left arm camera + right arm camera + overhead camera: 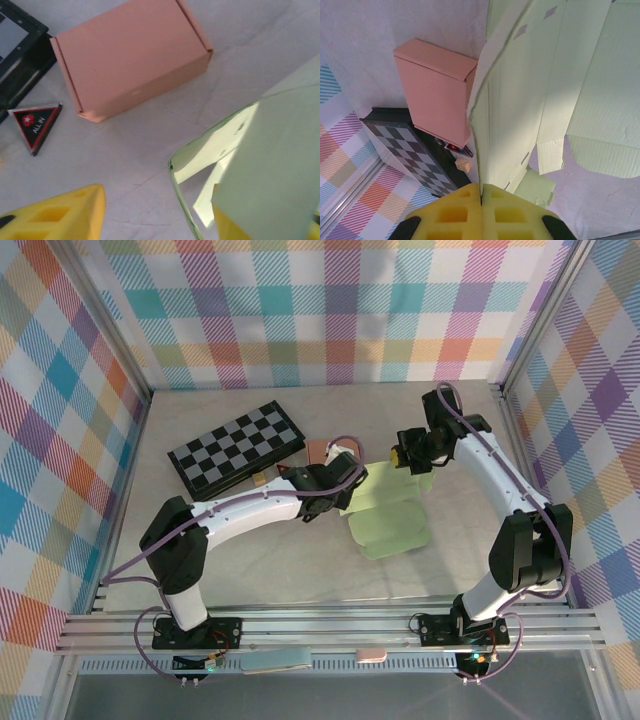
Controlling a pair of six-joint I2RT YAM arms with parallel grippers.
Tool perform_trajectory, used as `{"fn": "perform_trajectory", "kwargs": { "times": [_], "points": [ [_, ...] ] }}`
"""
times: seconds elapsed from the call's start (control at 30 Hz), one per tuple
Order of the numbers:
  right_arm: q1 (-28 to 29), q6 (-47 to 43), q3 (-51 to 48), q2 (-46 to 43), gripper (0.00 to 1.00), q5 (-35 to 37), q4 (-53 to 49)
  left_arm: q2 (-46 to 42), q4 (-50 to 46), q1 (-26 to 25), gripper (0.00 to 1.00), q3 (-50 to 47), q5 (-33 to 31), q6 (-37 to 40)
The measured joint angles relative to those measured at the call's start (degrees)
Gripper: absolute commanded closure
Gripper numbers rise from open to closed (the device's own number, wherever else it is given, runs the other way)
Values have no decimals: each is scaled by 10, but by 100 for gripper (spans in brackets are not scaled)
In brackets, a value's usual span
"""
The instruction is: Fold the paper box
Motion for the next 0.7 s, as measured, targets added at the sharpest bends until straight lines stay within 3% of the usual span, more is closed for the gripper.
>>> {"fn": "perform_trajectory", "kwargs": {
  "times": [0.07, 0.2, 0.4, 0.7],
  "points": [
    [0, 0, -2, 0, 100, -2, 2, 0, 9, 0, 75, -9, -7, 5],
    [0, -1, -10, 0, 100, -8, 12, 0, 25, 1, 96, -21, -7, 19],
    [0, -35, -39, 0, 100, -13, 61, -6, 78, 10, 100, -67, 24, 32],
    [8, -66, -99, -21, 63, -15, 145, -21, 108, 30, 100, -97, 84, 56]
  ]
}}
